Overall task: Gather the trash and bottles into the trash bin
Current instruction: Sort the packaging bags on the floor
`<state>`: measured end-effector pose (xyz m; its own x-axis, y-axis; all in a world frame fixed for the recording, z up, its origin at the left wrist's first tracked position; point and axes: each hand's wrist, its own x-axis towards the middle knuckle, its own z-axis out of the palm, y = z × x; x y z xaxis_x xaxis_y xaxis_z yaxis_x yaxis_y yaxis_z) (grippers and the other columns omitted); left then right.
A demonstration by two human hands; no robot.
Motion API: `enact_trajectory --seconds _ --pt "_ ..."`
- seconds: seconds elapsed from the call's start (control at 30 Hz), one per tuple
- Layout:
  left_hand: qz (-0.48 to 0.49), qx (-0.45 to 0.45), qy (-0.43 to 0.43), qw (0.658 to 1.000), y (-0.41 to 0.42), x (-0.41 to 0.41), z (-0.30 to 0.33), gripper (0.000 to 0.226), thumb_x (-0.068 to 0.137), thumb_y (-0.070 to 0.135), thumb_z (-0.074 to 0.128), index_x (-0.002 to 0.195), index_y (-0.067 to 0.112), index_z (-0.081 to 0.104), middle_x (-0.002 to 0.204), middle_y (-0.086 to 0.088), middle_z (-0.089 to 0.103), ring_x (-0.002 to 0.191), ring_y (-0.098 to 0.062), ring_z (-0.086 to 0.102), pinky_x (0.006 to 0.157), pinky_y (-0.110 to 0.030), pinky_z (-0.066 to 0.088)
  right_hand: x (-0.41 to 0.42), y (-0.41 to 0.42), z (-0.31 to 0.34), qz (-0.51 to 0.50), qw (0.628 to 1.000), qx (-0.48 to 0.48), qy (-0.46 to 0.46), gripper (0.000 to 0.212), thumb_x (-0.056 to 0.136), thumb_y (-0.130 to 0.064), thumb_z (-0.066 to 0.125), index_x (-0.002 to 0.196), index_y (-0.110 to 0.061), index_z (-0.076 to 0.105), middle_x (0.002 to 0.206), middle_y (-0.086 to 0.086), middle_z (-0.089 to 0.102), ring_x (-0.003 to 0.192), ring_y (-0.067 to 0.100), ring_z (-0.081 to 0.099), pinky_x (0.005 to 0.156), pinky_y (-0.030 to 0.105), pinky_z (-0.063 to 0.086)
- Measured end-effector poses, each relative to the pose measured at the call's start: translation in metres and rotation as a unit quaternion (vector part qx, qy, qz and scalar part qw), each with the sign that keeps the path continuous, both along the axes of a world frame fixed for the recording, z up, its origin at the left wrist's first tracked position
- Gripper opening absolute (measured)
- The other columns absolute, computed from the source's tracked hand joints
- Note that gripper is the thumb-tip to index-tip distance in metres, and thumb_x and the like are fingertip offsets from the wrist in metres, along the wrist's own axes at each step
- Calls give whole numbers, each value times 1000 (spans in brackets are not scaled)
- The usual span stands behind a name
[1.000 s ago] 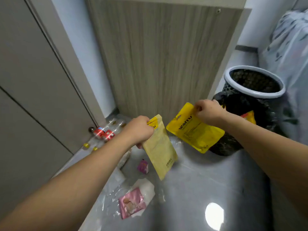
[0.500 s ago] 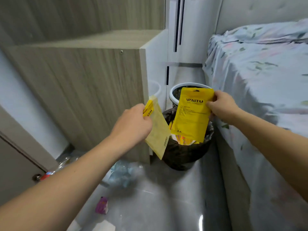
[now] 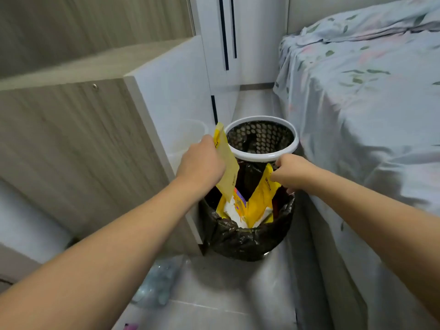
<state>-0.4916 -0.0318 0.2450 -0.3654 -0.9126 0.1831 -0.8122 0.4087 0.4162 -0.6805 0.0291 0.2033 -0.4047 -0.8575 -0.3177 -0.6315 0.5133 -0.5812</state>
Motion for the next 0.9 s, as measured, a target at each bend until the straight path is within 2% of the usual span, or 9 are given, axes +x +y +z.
enact_trajectory --seconds 0.07,0.13,0.2,0.3,0.43,0.47,0.53,0.67,0.9 --pt "-4 15 -3 1000 -7 -20 -20 6 89 10 37 92 12 41 87 -10 51 78 -31 49 62 -36 36 2 -1 3 34 998 -7 50 5 83 -11 51 78 -10 49 71 8 53 59 19 53 47 25 44" --pt "-10 69 -6 998 -14 -38 -49 16 89 10 37 103 10 46 99 -13 58 83 -33 57 68 -38 47 6 -1 2 63 995 -10 74 7 84 -11 50 77 -12 48 71 4 49 59 16 47 46 24 35" --pt "1 174 -21 985 -17 -53 -79 27 89 11 39 113 6 50 107 -17 62 88 -37 65 75 -43 56 7 -1 -1 86 992 -9 93 7 87 -11 49 80 -13 47 77 4 50 63 14 47 48 24 34" --pt "-1 275 -121 954 -16 -67 -109 25 91 5 49 115 -1 55 102 -17 67 85 -32 68 65 -36 57 5 0 -5 110 987 15 120 13 89 -11 48 77 -15 44 80 3 50 65 14 46 49 23 33" --pt "22 186 -177 966 -23 -68 -123 40 92 13 52 130 5 43 123 -18 56 110 -34 58 86 -41 50 5 -2 -12 127 981 23 144 10 89 -11 47 79 -14 45 90 5 54 74 16 51 52 24 35" --pt "27 159 -172 972 -25 -65 -122 44 93 17 50 134 4 39 130 -19 52 117 -36 53 91 -43 47 7 -2 -13 132 980 25 149 3 88 -11 47 87 -13 48 97 6 55 80 18 53 56 24 38" --pt "19 99 -155 983 -28 -54 -119 48 95 26 48 135 3 36 135 -20 47 123 -37 47 96 -44 43 10 -2 -14 146 977 22 152 27 88 -13 48 114 -11 51 114 8 56 96 22 55 68 27 45" --pt "-38 29 -82 995 -12 -15 -94 38 98 31 44 127 6 45 125 -15 53 113 -32 53 88 -39 43 24 5 -11 158 974 -7 161 42 89 -21 51 130 -13 47 125 8 53 112 26 53 90 37 49" --pt "-120 54 -85 988 50 116 -71 28 97 31 43 115 14 56 110 -5 64 100 -24 60 84 -36 48 113 38 -5 237 958 -46 153 39 90 -22 52 128 -14 50 125 6 54 111 25 54 92 37 48"
